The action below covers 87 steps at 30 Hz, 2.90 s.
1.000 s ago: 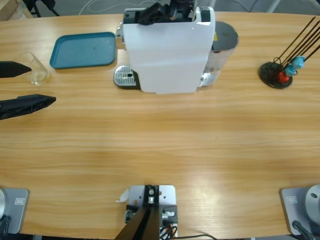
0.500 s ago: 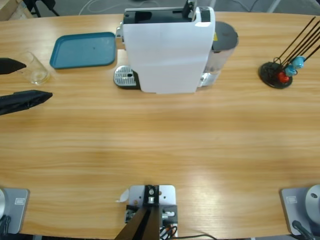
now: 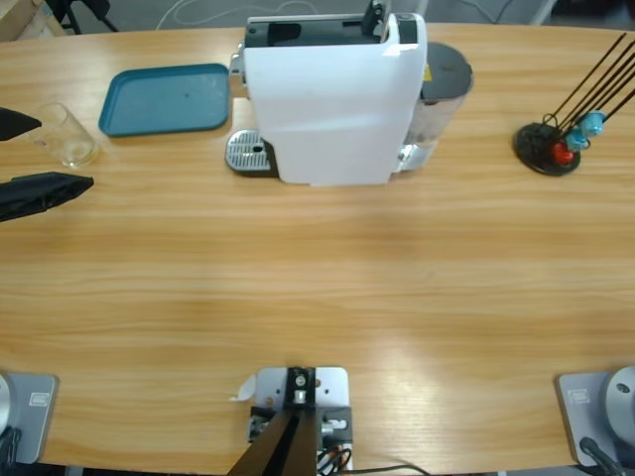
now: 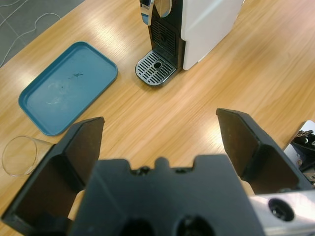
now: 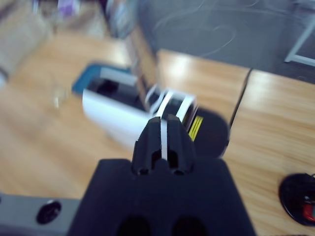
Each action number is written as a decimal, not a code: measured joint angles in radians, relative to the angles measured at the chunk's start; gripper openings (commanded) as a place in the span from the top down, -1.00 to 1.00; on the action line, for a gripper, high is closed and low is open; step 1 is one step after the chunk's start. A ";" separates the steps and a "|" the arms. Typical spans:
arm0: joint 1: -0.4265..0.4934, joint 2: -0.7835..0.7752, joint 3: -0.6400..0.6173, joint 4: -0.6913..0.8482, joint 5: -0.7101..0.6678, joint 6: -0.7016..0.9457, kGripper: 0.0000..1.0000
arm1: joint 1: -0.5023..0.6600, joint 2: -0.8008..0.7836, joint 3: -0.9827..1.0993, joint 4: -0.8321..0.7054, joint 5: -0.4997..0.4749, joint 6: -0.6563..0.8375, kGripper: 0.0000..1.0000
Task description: Pour coffee
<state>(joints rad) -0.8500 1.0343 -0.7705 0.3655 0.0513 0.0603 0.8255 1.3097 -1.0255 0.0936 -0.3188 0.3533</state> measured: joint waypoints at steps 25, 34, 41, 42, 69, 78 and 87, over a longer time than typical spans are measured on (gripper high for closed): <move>0.000 0.007 -0.025 0.000 0.000 0.000 -0.99 | 0.017 0.259 -0.170 -0.192 -0.048 0.336 1.00; 0.000 0.007 -0.022 0.000 0.000 0.000 -0.99 | 0.027 0.327 -0.174 -0.264 -0.040 0.352 1.00; 0.000 0.007 -0.022 0.000 0.000 0.000 -0.99 | 0.073 0.369 -0.196 -0.309 -0.024 0.360 1.00; 0.000 0.007 -0.021 0.000 0.000 0.000 -0.99 | 0.075 0.370 -0.200 -0.313 -0.022 0.360 1.00; 0.000 0.004 -0.011 0.000 0.001 -0.012 -1.00 | 0.105 0.541 -0.198 -0.344 0.032 0.368 1.00; 0.000 -0.008 -0.011 0.000 0.001 -0.015 -1.00 | 0.107 0.553 -0.192 -0.334 0.046 0.412 1.00; 0.000 -0.016 -0.011 0.000 0.002 -0.023 -1.00 | 0.124 0.556 -0.181 -0.324 0.062 0.423 -0.79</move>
<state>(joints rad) -0.8496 1.0183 -0.7814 0.3656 0.0528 0.0377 0.9492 1.8652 -1.2064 -0.2301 -0.2566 0.7762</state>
